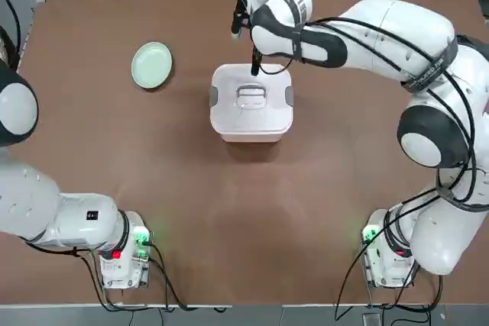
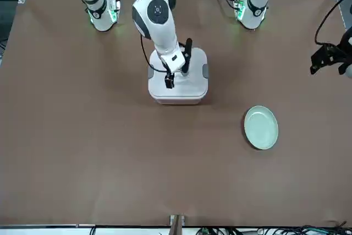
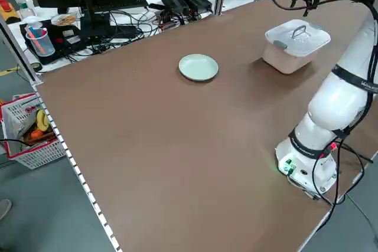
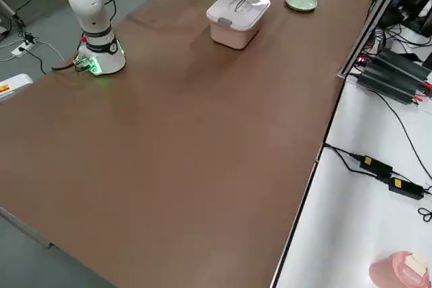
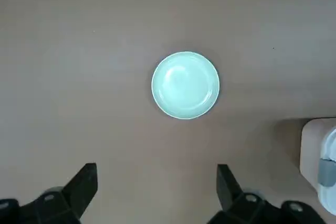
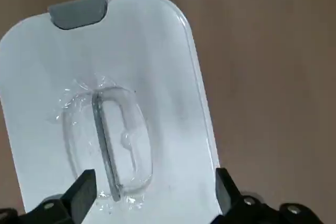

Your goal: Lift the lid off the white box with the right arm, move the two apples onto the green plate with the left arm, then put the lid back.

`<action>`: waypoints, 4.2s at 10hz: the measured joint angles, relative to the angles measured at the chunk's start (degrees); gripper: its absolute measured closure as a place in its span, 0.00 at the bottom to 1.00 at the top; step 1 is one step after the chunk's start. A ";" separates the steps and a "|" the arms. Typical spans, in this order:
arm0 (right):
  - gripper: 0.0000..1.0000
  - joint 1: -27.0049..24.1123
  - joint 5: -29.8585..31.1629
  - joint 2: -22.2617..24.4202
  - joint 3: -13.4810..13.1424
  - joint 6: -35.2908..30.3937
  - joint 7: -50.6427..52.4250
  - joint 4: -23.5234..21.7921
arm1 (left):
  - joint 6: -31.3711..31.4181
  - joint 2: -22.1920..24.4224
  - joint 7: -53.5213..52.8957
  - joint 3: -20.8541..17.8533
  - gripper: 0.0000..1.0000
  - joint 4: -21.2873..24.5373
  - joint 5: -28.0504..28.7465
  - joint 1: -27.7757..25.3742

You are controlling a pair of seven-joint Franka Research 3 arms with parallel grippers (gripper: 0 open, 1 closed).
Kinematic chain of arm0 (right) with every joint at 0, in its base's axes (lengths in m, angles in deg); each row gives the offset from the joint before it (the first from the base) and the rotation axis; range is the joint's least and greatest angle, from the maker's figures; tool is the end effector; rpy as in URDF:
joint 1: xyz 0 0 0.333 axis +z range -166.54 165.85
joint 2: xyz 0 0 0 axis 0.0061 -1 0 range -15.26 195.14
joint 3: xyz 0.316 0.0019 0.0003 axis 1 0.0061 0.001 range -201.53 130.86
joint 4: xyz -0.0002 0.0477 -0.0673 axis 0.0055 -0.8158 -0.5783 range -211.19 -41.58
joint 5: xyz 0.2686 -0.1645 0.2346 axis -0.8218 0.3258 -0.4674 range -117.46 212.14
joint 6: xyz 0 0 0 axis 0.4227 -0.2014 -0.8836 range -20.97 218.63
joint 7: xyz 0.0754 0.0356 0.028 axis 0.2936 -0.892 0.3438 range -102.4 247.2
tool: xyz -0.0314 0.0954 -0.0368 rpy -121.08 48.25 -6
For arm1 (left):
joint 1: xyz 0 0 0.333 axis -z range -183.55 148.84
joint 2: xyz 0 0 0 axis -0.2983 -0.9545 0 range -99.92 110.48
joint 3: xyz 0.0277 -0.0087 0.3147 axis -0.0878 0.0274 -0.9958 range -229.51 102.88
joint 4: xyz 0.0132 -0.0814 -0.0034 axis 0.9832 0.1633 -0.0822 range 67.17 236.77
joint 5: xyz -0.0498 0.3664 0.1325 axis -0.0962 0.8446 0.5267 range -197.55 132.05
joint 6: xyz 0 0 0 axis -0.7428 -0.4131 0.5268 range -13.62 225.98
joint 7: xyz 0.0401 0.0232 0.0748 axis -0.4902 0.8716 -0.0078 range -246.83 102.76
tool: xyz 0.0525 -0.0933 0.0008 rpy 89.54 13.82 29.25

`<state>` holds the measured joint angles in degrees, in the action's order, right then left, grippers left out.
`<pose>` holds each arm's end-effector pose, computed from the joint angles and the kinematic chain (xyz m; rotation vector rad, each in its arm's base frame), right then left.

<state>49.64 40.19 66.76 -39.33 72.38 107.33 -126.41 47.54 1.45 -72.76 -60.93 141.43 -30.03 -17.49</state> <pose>0.4626 0.4966 0.4054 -2.3684 -1.9211 -0.0913 0.5691 -0.0162 0.6554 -3.0964 0.0745 -0.0435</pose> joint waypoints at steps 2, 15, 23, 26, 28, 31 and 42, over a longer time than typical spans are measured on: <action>0.00 0.86 -0.04 -0.86 0.00 -0.15 -0.25 -0.22 | 0.00 -0.01 0.03 -0.09 0.00 0.04 0.00 -0.15; 0.00 1.62 -4.20 -1.84 -0.33 0.04 -0.46 -2.79 | 0.00 0.04 0.08 -0.18 0.00 -0.03 0.00 -0.20; 0.88 1.68 -4.29 -2.49 -0.26 0.02 -3.57 -2.77 | -0.34 0.04 0.02 -0.29 0.00 -0.02 0.00 -0.28; 0.93 1.98 -4.71 -1.94 -0.18 -1.30 -3.57 -2.74 | -0.34 0.04 -0.02 -0.30 0.00 -0.03 0.00 -0.32; 0.93 1.98 -4.85 -1.37 -0.26 -1.93 -3.58 -2.69 | -0.34 0.04 -0.02 -0.30 0.00 -0.01 0.00 -0.32; 0.93 1.77 -4.99 2.28 -1.00 -3.84 -4.36 -2.57 | -0.36 0.02 -0.03 -0.30 0.00 0.06 0.00 -0.32; 0.93 -23.82 -4.08 11.11 -2.43 -14.00 5.96 -2.55 | -0.37 -0.04 19.03 13.58 0.00 0.12 -0.33 1.01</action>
<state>25.82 36.11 77.87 -41.77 58.38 113.29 -128.96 47.17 1.41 -53.73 -47.36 141.54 -30.36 -16.48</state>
